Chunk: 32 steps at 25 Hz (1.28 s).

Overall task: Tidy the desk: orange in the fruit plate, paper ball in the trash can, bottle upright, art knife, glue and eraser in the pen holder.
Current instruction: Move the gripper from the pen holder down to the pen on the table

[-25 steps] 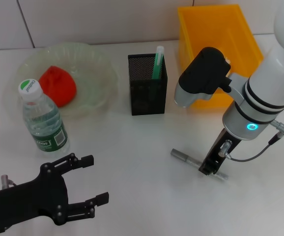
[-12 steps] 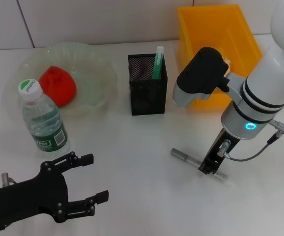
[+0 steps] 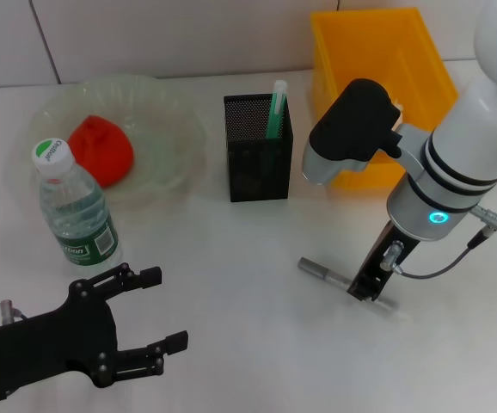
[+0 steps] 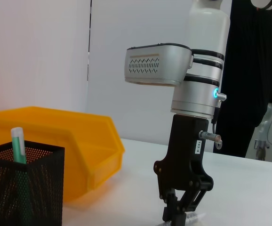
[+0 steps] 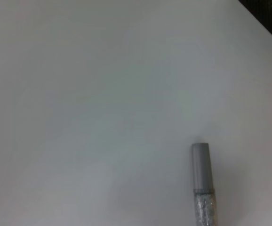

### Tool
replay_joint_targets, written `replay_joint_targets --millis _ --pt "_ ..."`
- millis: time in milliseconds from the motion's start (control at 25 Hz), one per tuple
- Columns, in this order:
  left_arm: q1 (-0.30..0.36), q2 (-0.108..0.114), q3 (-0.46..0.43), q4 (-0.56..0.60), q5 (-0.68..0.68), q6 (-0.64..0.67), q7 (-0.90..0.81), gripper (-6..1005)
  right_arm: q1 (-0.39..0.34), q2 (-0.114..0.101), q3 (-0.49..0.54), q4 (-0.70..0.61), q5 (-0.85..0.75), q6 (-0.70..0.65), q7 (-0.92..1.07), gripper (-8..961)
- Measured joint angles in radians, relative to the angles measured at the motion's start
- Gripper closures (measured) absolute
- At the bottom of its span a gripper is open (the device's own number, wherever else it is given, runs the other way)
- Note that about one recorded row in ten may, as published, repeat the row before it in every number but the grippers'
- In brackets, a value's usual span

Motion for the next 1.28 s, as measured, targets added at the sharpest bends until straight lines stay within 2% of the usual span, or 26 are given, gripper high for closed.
replay_joint_targets --millis 440,600,1000,1120,1280 --pt "0.000 0.003 0.000 0.000 0.000 0.007 0.000 129 0.003 0.000 0.015 -0.019 0.005 -0.010 -0.001 865" --pt "0.000 0.003 0.003 0.000 0.000 0.007 0.000 129 -0.001 -0.001 0.053 -0.034 0.053 -0.022 0.005 875" --pt "0.004 0.002 0.004 0.000 0.000 0.007 0.000 129 -0.007 -0.003 0.073 -0.041 0.051 -0.030 0.007 709" --pt "0.004 0.002 0.002 0.000 0.000 0.007 0.000 129 -0.007 -0.003 0.070 -0.040 0.024 -0.031 0.009 619" --pt "0.001 0.003 0.002 0.000 0.000 0.006 0.000 129 -0.004 -0.002 0.064 -0.032 0.008 -0.029 0.009 619"
